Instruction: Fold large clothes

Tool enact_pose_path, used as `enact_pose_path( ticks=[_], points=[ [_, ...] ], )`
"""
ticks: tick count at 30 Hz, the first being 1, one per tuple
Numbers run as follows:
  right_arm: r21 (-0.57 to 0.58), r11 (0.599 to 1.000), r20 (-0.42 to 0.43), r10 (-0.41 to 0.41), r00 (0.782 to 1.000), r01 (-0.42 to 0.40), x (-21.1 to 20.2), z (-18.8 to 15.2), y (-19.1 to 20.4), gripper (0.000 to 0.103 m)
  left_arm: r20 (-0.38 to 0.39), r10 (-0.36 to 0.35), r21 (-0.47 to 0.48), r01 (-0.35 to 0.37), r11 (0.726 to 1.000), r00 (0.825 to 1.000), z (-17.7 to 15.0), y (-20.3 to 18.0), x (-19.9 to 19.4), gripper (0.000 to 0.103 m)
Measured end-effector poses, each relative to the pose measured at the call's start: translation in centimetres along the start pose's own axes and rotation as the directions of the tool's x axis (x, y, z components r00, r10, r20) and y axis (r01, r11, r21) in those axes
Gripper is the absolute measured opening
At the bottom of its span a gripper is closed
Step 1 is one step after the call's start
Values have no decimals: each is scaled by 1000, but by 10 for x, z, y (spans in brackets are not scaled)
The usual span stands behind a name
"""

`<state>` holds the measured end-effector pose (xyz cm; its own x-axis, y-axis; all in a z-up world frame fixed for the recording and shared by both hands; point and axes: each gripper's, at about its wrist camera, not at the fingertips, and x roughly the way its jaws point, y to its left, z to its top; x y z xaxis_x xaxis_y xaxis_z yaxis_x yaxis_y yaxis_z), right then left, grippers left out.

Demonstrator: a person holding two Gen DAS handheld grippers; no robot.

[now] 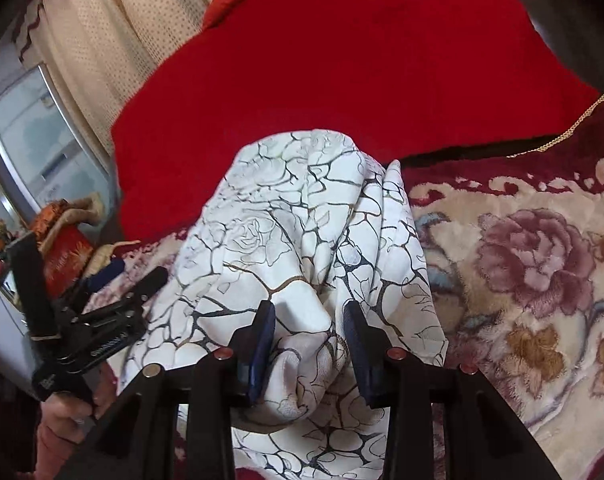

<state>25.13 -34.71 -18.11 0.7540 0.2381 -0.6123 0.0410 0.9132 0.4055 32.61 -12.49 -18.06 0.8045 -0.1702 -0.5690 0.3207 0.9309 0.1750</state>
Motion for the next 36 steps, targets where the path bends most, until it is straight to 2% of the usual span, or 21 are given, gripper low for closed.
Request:
enact_pose_path(
  ticks=[1,2,3,4,8,10,13,16,18,27,32,36],
  points=[
    [0,1000,7,6,1000,-6,-2,1,0,40,0,-1,-1,1,1000,1000,0,0,0,89],
    [2,1000,15,14,1000,-14,-4,1,-1,48,2,-2,-2,2,1000,1000,1,-1,0,89],
    [8,1000,26,26,999,-26,-5,2,-1,62,3,-3,-3,3,1000,1000,1,-1,0,89],
    [16,999,47,40,998,-41,-9,3,-2,64,4,-4,-2,4,1000,1000,2,-2,-1,89],
    [-27,999,146,49,988,-45,-26,5,6,64,11,-11,4,11,1000,1000,3,-6,-1,89],
    [-41,999,148,23,989,-17,-25,6,9,64,11,-10,9,10,1000,1000,3,-7,-1,89],
    [-38,999,102,-19,995,23,-13,6,7,60,11,-11,13,11,1000,1000,3,-7,1,89],
    [-42,995,-3,-91,996,91,10,1,1,58,2,-10,12,10,1000,1000,3,-7,5,89],
    [9,997,-55,-76,996,76,20,-2,-8,58,-3,-12,9,13,1000,1000,3,-7,7,89],
    [49,998,-35,-24,999,25,18,-5,-17,59,-4,-21,-1,21,1000,1000,5,-7,9,90],
    [54,998,35,15,999,-16,4,-2,-19,60,-7,-28,-8,28,1000,1000,6,-6,11,90],
    [68,997,94,39,995,-45,-6,0,-24,65,-6,-28,-6,28,1000,1000,6,-7,12,90]
  ],
)
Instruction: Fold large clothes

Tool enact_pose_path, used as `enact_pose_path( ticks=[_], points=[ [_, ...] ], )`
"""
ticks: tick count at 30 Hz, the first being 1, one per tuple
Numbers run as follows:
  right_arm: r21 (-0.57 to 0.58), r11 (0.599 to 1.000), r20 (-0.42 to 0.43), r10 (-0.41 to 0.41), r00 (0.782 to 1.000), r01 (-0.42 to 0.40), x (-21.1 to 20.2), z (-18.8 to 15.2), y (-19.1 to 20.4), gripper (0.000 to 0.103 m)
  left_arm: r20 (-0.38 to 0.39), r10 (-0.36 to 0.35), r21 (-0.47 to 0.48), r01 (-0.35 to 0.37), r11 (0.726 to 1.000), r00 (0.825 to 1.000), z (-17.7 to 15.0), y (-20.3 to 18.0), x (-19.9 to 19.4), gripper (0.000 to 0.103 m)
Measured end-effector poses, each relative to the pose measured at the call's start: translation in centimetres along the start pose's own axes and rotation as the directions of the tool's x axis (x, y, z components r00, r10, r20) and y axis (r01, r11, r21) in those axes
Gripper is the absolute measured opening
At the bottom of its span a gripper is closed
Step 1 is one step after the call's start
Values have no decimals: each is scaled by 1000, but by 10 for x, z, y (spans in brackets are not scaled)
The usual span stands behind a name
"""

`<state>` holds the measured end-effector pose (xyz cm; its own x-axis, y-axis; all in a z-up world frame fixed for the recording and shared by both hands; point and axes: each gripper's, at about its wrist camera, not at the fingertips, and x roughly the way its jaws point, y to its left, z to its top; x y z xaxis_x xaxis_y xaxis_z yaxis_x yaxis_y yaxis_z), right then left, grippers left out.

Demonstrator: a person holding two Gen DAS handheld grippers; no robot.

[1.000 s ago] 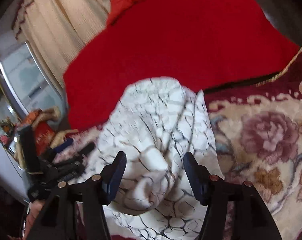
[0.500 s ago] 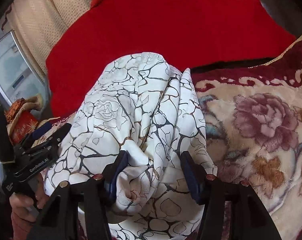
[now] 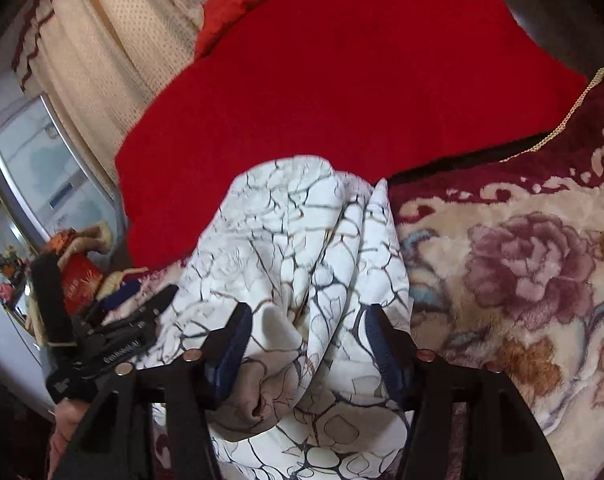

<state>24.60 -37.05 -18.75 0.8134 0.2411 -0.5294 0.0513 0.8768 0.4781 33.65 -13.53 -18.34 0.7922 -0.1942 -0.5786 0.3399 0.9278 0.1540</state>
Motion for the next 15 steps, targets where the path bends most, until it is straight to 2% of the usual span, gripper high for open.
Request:
enact_pose_path(
  ticks=[6,8,10,13,15],
  points=[
    [-6,1000,66,-1,998,1,-10,3,0,65,3,1,4,-1,1000,1000,0,-2,1,90],
    [-19,1000,62,-3,998,4,-9,2,2,65,2,0,4,0,1000,1000,0,-1,1,90],
    [-36,999,16,-34,999,35,1,-1,4,65,0,-4,5,4,1000,1000,0,-2,2,90],
    [-55,995,-99,-89,991,83,25,-11,1,65,-4,-4,12,4,1000,1000,-1,-4,3,90],
    [-59,995,-106,-91,990,85,28,-14,1,65,1,0,17,0,1000,1000,-1,-5,3,90]
  ],
)
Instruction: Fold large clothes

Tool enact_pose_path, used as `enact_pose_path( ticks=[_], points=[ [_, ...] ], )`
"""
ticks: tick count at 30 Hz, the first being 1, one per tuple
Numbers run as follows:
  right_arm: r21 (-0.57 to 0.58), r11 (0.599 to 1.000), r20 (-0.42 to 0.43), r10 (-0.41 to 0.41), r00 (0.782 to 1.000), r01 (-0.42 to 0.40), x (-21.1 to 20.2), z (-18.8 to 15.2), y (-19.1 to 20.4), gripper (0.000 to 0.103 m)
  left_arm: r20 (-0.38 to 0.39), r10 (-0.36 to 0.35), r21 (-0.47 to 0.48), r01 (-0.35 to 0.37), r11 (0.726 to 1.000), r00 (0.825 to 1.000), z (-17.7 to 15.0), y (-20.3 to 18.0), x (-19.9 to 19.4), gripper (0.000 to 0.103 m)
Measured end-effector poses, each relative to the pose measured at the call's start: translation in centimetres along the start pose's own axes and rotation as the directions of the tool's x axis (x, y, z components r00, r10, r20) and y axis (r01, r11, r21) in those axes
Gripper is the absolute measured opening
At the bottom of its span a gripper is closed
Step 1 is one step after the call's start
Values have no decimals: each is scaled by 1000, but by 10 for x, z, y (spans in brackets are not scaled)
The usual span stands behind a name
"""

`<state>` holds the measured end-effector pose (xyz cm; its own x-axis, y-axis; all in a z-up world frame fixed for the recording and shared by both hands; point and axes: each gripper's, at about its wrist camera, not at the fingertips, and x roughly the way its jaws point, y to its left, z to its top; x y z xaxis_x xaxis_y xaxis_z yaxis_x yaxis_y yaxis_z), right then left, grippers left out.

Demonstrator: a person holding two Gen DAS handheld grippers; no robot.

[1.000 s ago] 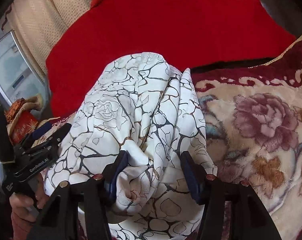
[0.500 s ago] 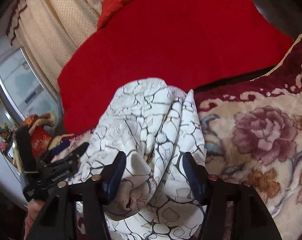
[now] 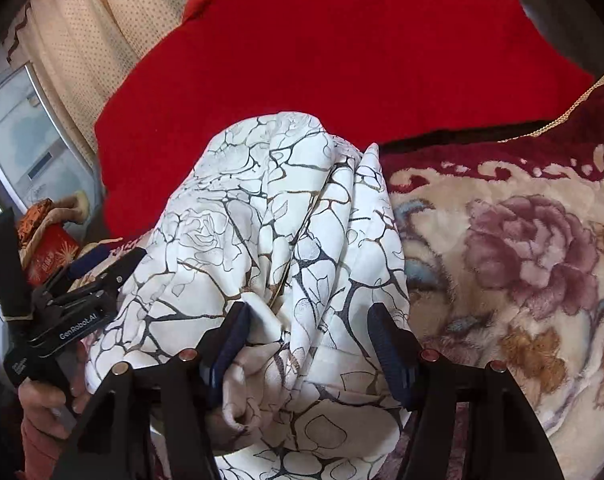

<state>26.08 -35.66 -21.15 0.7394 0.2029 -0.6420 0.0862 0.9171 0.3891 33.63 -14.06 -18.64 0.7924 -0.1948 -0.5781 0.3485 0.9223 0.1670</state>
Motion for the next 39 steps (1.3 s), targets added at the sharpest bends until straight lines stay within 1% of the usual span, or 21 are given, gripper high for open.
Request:
enact_pose_path(
  ticks=[3,7,9,11,13,14,15,17,19,21,22,23,25,27,31,33,39],
  points=[
    [9,1000,22,12,1000,-12,-6,-1,-2,65,-5,-10,-8,10,1000,1000,0,3,1,90],
    [12,999,70,29,997,-30,-13,1,-4,65,-17,-53,-32,53,998,998,5,12,3,90],
    [27,998,105,48,993,-51,-18,14,-7,65,-11,-65,-49,64,997,998,11,20,3,90],
    [37,998,121,38,992,-43,-20,30,-9,65,0,-61,-59,60,996,998,18,30,4,90],
    [21,999,119,46,992,-49,-17,43,-7,61,8,-27,-55,27,998,1000,21,36,7,90],
    [7,999,119,50,992,-51,-15,51,-5,51,11,1,-48,0,999,1000,23,38,9,90],
    [-4,998,117,55,992,-55,-12,57,-3,45,12,16,-45,-16,999,1000,24,40,12,90],
    [-13,998,106,65,992,-64,-5,65,2,44,0,41,-38,-41,998,999,25,42,20,90],
    [-21,998,75,59,995,-57,9,70,4,44,-22,42,-23,-42,999,999,23,41,30,90],
    [-35,999,4,35,999,-35,30,69,5,44,-47,46,21,-45,999,998,20,31,39,90],
    [-39,999,-53,18,998,-20,46,67,4,44,-50,50,35,-48,998,998,19,28,41,90],
    [-40,999,-90,5,996,-8,58,63,2,43,-47,59,57,-56,997,997,17,23,42,90],
    [-38,999,-119,-2,993,-2,70,58,-1,44,-35,74,79,-71,994,997,16,18,40,90],
    [-49,999,-104,-4,995,-1,64,58,2,43,-31,69,75,-67,995,997,16,19,39,90],
    [-68,997,-39,34,999,-36,33,54,9,44,-37,62,53,-60,997,997,16,23,36,90],
    [-94,995,-19,40,999,-41,20,49,14,44,-32,62,52,-60,997,998,16,23,34,90],
    [-183,982,-15,38,999,-40,-4,34,32,44,-3,62,49,-61,997,998,16,23,22,90]
  ],
)
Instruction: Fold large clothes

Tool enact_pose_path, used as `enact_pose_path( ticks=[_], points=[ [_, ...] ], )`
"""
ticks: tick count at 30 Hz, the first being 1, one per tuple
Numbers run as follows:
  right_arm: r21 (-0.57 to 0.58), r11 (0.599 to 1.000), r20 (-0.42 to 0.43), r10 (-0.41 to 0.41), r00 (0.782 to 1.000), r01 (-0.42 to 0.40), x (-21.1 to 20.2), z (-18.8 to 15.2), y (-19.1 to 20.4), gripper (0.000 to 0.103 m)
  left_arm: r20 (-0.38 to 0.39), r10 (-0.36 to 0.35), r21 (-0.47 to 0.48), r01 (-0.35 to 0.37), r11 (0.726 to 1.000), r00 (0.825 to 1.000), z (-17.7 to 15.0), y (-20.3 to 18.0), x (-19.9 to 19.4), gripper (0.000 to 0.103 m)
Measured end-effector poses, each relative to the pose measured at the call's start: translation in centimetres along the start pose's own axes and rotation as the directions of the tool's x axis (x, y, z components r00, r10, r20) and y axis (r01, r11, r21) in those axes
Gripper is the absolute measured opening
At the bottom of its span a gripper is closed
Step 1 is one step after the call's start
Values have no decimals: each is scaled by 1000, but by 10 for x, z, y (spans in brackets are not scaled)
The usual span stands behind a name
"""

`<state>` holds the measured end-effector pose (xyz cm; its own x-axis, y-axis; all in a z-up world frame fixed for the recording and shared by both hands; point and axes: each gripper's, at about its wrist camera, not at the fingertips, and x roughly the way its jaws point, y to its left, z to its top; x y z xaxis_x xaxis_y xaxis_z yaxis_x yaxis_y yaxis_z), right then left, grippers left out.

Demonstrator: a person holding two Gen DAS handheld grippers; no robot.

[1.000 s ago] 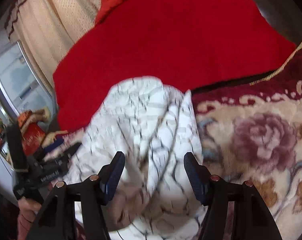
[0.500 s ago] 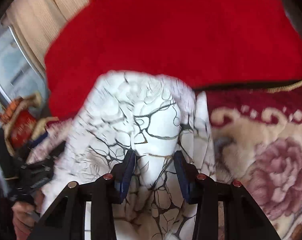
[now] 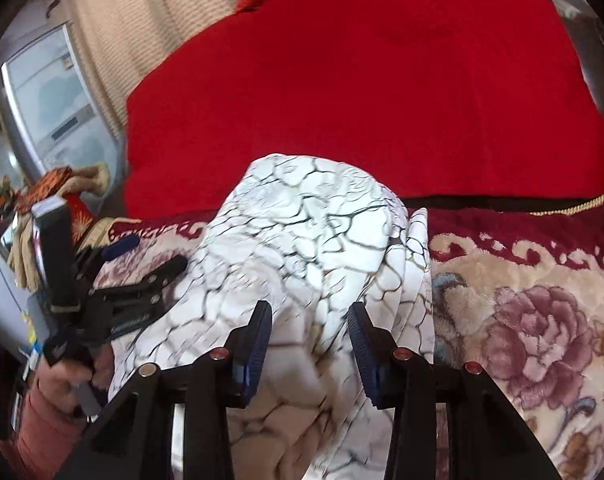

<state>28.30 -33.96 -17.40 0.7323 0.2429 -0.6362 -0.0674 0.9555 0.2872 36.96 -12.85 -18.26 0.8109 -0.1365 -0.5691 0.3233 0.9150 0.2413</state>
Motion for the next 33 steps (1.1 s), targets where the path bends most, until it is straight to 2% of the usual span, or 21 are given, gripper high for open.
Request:
enact_pose_path(
  ticks=[4,8,15,20,22,26,33],
  points=[
    [-39,999,-34,-5,999,4,-1,-8,7,44,11,-27,-18,27,999,1000,0,4,-6,90],
    [-22,1000,-113,-12,994,10,19,-18,1,43,11,-39,-19,39,999,999,-1,4,-8,90],
    [-20,1000,-52,12,999,-13,-4,-13,3,44,26,-34,-5,34,999,999,-2,3,-17,90],
    [-42,997,11,66,998,-66,-24,-10,11,44,29,-32,-13,32,999,999,0,5,-20,90],
    [-63,996,-8,64,998,-65,-18,-11,13,44,30,-32,-16,32,999,999,-1,5,-19,90],
    [-49,998,-116,40,992,-46,9,-24,10,44,29,-29,-14,30,999,999,-1,5,-18,90],
    [-10,997,-72,75,995,-76,-7,-19,1,49,31,-31,-12,31,999,999,0,4,-17,90]
  ],
)
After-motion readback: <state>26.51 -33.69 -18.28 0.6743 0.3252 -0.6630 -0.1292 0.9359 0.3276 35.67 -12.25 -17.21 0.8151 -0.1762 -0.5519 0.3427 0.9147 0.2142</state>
